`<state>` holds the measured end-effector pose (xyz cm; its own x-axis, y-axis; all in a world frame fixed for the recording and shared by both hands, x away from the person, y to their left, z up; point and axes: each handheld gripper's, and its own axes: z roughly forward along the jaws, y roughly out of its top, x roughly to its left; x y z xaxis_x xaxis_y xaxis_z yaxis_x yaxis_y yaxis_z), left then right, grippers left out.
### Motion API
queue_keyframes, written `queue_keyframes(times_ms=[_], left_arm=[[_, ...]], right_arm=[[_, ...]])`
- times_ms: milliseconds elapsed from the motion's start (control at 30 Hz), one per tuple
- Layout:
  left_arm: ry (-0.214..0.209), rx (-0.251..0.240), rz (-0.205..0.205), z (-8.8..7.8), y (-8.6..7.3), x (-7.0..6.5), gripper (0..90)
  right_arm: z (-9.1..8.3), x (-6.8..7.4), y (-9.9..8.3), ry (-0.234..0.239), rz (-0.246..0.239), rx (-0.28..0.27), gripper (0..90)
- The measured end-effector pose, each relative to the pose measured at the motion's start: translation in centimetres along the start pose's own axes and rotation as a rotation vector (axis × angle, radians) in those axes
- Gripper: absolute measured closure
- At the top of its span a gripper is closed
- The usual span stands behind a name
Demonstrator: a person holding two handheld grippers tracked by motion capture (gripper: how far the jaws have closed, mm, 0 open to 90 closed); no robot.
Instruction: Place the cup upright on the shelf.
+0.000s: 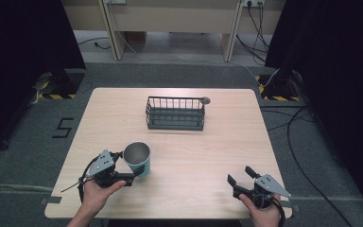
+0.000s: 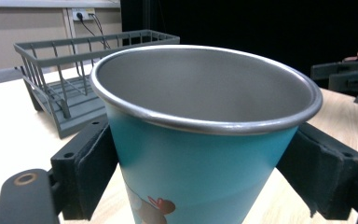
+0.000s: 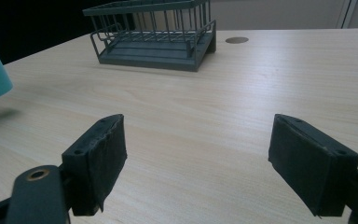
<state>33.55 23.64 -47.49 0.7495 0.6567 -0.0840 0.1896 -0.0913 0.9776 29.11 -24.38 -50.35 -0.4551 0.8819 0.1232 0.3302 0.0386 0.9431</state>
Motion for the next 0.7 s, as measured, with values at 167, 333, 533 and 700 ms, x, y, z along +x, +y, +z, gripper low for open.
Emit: queue_keyframes(times_ms=[167,333,533,700], left_arm=[[-0.001,-0.014,-0.001,0.3,0.6,0.1,14.8],[0.001,-0.027,-0.005,0.7,1.0,0.2,14.8],[0.003,-0.044,-0.009,1.1,1.7,0.4,14.9],[0.004,-0.051,-0.008,1.3,2.0,0.5,14.9]], right_arm=[[0.0,-0.1,0.0,-0.002,0.005,0.0,20.0],[0.0,-0.1,0.0,-0.001,0.005,-0.005,20.3],[0.0,-0.1,0.0,-0.001,0.005,-0.008,20.7],[0.0,-0.2,0.0,-0.001,0.008,-0.009,20.8]])
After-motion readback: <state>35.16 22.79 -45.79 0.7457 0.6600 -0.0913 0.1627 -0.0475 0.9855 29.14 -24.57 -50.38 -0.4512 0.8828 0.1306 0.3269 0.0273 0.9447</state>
